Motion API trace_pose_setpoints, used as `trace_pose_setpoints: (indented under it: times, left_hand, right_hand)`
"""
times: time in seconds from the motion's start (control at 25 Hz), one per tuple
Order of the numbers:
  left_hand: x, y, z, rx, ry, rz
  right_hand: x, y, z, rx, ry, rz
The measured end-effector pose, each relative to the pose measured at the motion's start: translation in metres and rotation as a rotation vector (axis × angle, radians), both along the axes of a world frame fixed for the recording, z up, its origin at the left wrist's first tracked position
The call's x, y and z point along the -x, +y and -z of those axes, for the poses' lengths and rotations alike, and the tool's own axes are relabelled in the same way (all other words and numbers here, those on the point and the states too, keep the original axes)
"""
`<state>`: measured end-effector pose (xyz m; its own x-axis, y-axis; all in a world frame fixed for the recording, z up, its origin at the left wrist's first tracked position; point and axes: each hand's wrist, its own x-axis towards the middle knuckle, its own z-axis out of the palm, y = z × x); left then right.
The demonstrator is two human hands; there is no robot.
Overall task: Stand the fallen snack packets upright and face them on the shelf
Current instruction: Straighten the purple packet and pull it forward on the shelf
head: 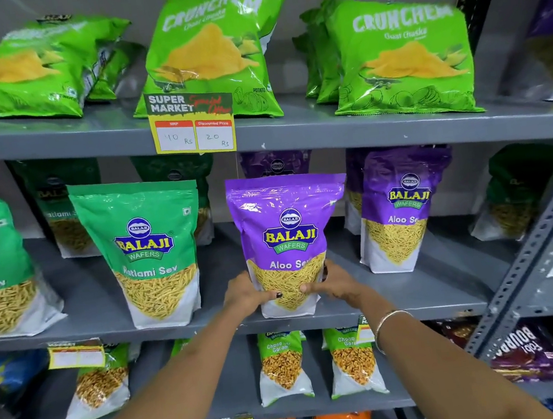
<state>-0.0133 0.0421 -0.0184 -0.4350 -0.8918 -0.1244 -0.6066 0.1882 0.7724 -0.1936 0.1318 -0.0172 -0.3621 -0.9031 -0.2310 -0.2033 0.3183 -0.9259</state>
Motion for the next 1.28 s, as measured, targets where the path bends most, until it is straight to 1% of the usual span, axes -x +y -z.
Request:
trace_pose_setpoints:
  times: [0.08,0.12,0.16,0.2,0.28,0.32,0.36,0.4,0.44,0.52,0.6,0.68,0.72,0.76,0.8,0.84,0.88,0.92,1.0,1.08,1.2,1.28]
  left_hand:
    - [-0.002,0.001,-0.005,-0.029,-0.025,0.035]
    - [-0.002,0.000,-0.008,-0.090,-0.067,0.060]
    - [-0.002,-0.001,-0.012,-0.194,-0.141,0.088]
    - [-0.002,-0.001,-0.017,-0.335,-0.255,0.119]
    - [0.000,0.002,-0.030,-0.595,-0.539,0.228]
    - [0.006,0.006,-0.036,-0.680,-0.643,0.299]
    - [0.017,0.011,-0.039,-0.719,-0.702,0.380]
    - [0.029,0.019,-0.043,-0.725,-0.719,0.461]
    - [0.046,0.028,-0.045,-0.722,-0.683,0.523]
    - [0.084,0.044,-0.045,-0.655,-0.469,0.563]
    - [0.127,0.055,-0.042,-0.518,-0.222,0.495]
    - [0.175,0.056,-0.034,-0.366,-0.084,0.376]
    - [0.195,0.052,-0.028,-0.283,-0.057,0.312]
    - [0.214,0.049,-0.023,-0.227,-0.032,0.248]
    - [0.229,0.047,-0.019,-0.213,0.032,0.182]
    - [0.244,0.046,-0.016,-0.233,0.134,0.130]
    - [0.253,0.047,-0.014,-0.244,0.234,0.111]
    - [0.260,0.051,-0.014,-0.254,0.306,0.109]
    - [0.266,0.059,-0.010,-0.251,0.373,0.072]
    - [0.266,0.069,-0.006,-0.223,0.373,-0.018]
    - [0.257,0.085,-0.002,-0.141,0.221,-0.047]
    - [0.248,0.100,-0.001,-0.081,0.169,-0.050]
  right_hand:
    - [-0.003,0.002,-0.004,-0.003,0.013,-0.010]
    - [-0.004,0.004,-0.006,-0.005,0.022,-0.006]
    - [-0.001,0.006,-0.007,0.000,0.034,-0.001]
    - [0.002,0.010,-0.011,-0.019,0.068,0.012]
    - [0.017,0.021,-0.017,-0.058,0.110,0.073]
    - [0.029,0.026,-0.018,-0.063,0.130,0.111]
    - [0.045,0.031,-0.015,-0.061,0.161,0.153]
    - [0.059,0.037,-0.015,-0.075,0.171,0.194]
    - [0.077,0.042,-0.016,-0.087,0.219,0.249]
    - [0.112,0.053,-0.018,-0.087,0.299,0.360]
    - [0.149,0.059,-0.018,-0.050,0.298,0.444]
    - [0.194,0.057,-0.006,-0.010,0.264,0.474]
    - [0.217,0.051,0.006,0.025,0.207,0.463]
    - [0.235,0.047,0.013,0.060,0.112,0.452]
    - [0.240,0.044,0.015,0.095,-0.003,0.445]
    - [0.258,0.035,0.033,0.103,-0.073,0.409]
    - [0.261,0.034,0.034,0.144,-0.145,0.345]
    - [0.254,0.039,0.023,0.146,-0.161,0.283]
    - [0.254,0.048,0.012,0.181,-0.145,0.222]
    - [0.252,0.061,0.012,0.201,-0.162,0.214]
    - [0.246,0.080,0.011,0.179,-0.089,0.207]
    - [0.241,0.093,0.016,0.161,-0.029,0.202]
